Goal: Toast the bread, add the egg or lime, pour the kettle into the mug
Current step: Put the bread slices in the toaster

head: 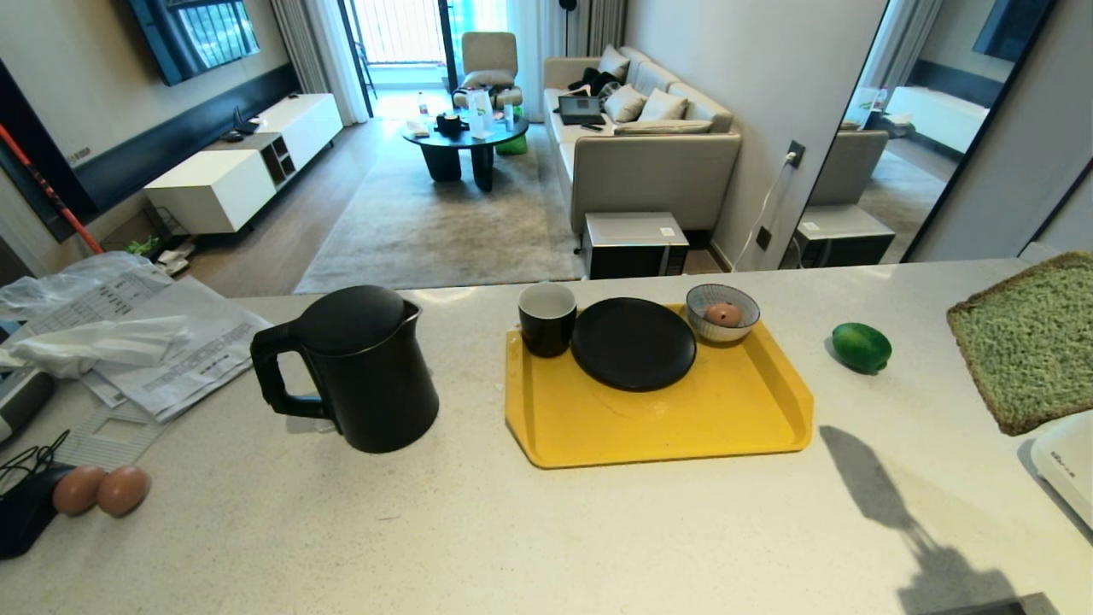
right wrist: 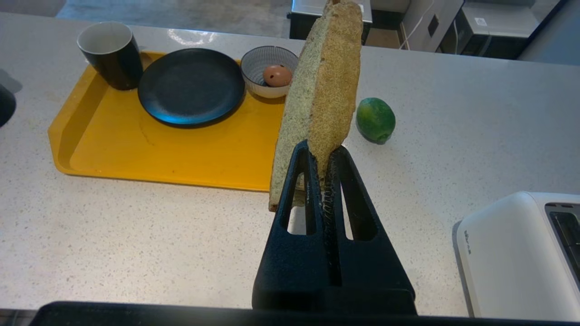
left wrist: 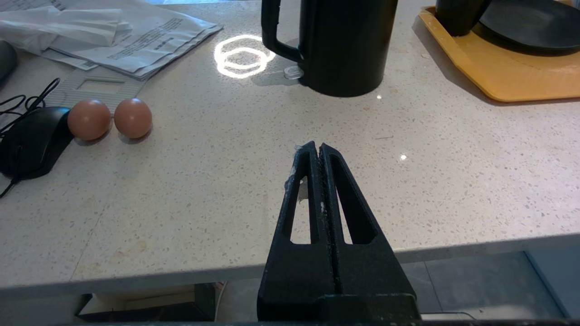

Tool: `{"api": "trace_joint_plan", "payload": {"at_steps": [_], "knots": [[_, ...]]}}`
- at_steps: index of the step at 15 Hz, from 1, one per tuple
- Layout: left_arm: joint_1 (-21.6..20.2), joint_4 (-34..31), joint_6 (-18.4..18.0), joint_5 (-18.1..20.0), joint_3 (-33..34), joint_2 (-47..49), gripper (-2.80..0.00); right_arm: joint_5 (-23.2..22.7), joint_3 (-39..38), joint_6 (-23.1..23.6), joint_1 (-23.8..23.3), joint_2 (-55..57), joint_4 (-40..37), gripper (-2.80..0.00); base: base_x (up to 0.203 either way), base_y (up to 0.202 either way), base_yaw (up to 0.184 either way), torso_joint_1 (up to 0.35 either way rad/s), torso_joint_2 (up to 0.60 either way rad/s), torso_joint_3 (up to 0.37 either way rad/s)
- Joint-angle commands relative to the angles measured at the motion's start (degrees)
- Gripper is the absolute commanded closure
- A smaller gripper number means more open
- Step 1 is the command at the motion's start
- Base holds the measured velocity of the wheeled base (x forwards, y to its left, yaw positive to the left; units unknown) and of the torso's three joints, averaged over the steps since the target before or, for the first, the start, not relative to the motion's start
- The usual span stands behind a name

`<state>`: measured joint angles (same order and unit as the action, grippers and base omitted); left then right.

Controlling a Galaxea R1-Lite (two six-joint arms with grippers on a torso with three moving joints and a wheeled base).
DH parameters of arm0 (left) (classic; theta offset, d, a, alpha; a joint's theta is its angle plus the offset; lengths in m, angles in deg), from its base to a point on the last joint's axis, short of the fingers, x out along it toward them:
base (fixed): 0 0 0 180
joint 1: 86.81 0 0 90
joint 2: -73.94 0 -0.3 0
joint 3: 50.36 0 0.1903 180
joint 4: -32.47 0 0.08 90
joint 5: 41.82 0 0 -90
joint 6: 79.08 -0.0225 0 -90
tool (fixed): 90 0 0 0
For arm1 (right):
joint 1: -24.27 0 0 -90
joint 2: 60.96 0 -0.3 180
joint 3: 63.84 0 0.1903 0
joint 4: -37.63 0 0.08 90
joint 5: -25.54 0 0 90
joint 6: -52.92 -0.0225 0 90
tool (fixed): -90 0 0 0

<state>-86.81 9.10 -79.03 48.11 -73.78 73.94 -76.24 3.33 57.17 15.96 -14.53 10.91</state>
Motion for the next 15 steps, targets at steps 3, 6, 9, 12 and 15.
{"api": "trace_joint_plan", "payload": {"at_steps": [3, 6, 9, 12, 15], "knots": [[0.0, 0.0, 0.04, -0.01, -0.04, 0.0, 0.0, -0.08, 0.06, 0.06, 0.03, -0.12, 0.01, 0.0, 0.0, 0.0, 0.0, 0.103, -0.19, -0.091], [0.0, 0.0, 0.04, -0.01, -0.04, 0.0, 0.0, -0.08, 0.06, 0.06, -0.02, -0.2, 0.01, 0.0, 0.0, 0.0, 0.0, 0.174, -0.32, -0.152], [0.0, 0.0, 0.04, -0.01, 0.0, 0.0, 0.0, -0.08, 0.06, 0.06, -0.03, -0.12, 0.08, 0.0, 0.0, 0.0, 0.0, 0.178, -0.32, -0.149], [0.0, 0.0, 0.04, -0.01, 0.03, 0.0, 0.0, -0.08, 0.06, 0.06, -0.04, -0.12, 0.01, 0.0, 0.0, 0.0, 0.0, 0.164, -0.3, -0.14], [0.0, 0.0, 0.04, -0.01, 0.05, 0.0, 0.0, -0.08, 0.06, 0.06, 0.0, -0.12, 0.07, 0.0, 0.0, 0.0, 0.0, 0.114, -0.21, -0.102]]}}
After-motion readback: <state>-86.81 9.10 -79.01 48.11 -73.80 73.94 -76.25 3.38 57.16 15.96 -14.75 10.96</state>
